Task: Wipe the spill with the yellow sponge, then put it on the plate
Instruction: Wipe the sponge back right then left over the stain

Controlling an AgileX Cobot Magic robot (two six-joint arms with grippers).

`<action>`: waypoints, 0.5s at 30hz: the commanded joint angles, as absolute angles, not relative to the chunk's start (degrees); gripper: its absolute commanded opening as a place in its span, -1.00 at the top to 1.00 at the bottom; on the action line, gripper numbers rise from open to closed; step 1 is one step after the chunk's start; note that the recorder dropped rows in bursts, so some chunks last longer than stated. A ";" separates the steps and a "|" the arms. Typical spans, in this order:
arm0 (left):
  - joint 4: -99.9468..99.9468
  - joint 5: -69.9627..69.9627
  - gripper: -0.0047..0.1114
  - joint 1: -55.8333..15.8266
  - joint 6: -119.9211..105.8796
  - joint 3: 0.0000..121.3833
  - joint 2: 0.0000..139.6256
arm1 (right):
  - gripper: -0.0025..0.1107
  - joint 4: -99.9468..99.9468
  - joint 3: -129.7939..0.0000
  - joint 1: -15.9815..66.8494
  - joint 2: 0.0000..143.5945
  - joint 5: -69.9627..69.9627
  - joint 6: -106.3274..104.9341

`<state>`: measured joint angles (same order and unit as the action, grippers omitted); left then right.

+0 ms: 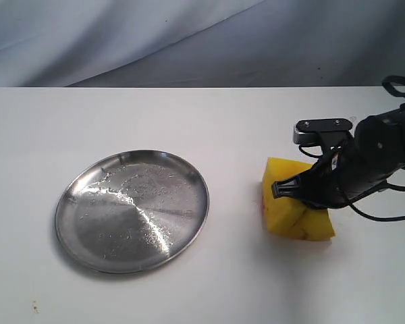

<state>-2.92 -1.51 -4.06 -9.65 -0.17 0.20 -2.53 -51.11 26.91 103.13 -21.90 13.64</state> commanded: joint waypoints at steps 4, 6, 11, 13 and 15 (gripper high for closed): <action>-2.42 -1.25 0.92 -3.97 -9.16 0.00 0.00 | 0.96 4.03 -50.78 29.98 103.55 -24.58 6.25; -2.42 -1.25 0.92 -3.97 -9.16 0.00 0.00 | 0.96 6.09 -50.78 32.41 103.55 -24.67 4.21; -2.42 -1.25 0.92 -3.97 -9.16 0.00 0.00 | 0.96 8.22 -50.78 40.36 103.55 -24.79 2.81; -2.42 -1.25 0.92 -3.97 -9.16 0.00 0.00 | 0.96 8.22 -50.78 42.88 103.55 -24.79 2.81; -2.42 -1.25 0.92 -3.97 -9.16 0.00 0.00 | 0.96 7.01 -50.78 43.33 103.55 -23.94 2.81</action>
<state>-2.92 -1.51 -4.06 -9.65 -0.17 0.20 7.25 -51.11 42.42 103.13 -22.11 3.59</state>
